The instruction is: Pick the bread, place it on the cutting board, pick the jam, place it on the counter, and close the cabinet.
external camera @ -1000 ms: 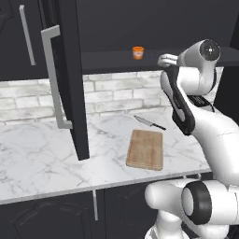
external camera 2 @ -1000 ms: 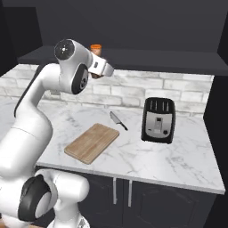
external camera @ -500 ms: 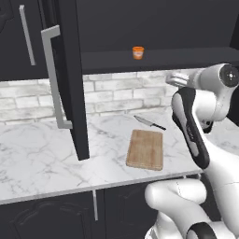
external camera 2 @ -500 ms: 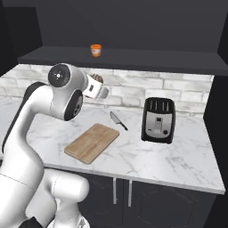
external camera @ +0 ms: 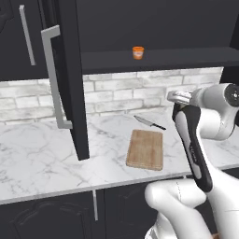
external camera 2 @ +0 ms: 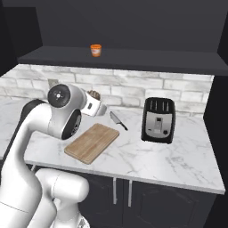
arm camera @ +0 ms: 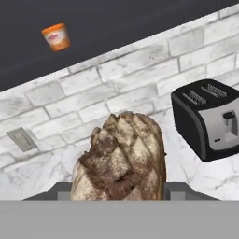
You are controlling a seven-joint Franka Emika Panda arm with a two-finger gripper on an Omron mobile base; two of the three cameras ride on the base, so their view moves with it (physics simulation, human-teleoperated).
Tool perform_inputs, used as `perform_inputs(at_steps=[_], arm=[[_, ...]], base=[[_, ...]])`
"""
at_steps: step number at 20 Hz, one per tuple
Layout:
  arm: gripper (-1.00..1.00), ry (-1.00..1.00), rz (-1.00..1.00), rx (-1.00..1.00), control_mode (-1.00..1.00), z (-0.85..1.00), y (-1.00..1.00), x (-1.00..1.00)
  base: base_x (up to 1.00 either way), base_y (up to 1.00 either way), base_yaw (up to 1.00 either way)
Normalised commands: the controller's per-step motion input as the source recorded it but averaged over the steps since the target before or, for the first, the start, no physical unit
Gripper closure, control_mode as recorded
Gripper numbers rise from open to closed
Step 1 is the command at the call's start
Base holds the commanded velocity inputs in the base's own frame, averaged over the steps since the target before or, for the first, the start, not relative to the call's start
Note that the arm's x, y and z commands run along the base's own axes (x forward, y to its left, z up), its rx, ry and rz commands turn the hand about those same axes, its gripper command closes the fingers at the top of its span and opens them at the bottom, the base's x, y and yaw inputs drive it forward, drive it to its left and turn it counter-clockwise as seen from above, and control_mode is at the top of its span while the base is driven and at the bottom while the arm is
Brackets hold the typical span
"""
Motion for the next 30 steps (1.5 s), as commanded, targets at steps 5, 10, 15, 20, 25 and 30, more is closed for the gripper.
perform_inputs(at_steps=[5, 10, 15, 20, 25, 30], arm=[[1.00, 0.09, 0.00, 0.00, -1.00, -0.46, 0.00, -0.01], [1.00, 0.07, 0.00, 0.01, -1.00, -0.55, 0.00, 0.03], [1.00, 0.11, 0.02, 0.04, -1.00, -0.50, 0.00, 0.29], [1.00, 0.08, 0.02, 0.02, -1.00, -0.33, 0.00, 0.50], [1.00, 0.14, 0.01, 0.00, -1.00, -0.25, 0.00, 0.49], [1.00, 0.14, 0.01, 0.00, -1.00, -0.32, 0.00, 0.44]], base=[[0.00, 0.00, 0.00], [0.00, 0.00, 0.00], [0.00, 0.00, 0.00], [0.00, 0.00, 0.00], [0.00, 0.00, 0.00], [0.00, 0.00, 0.00]])
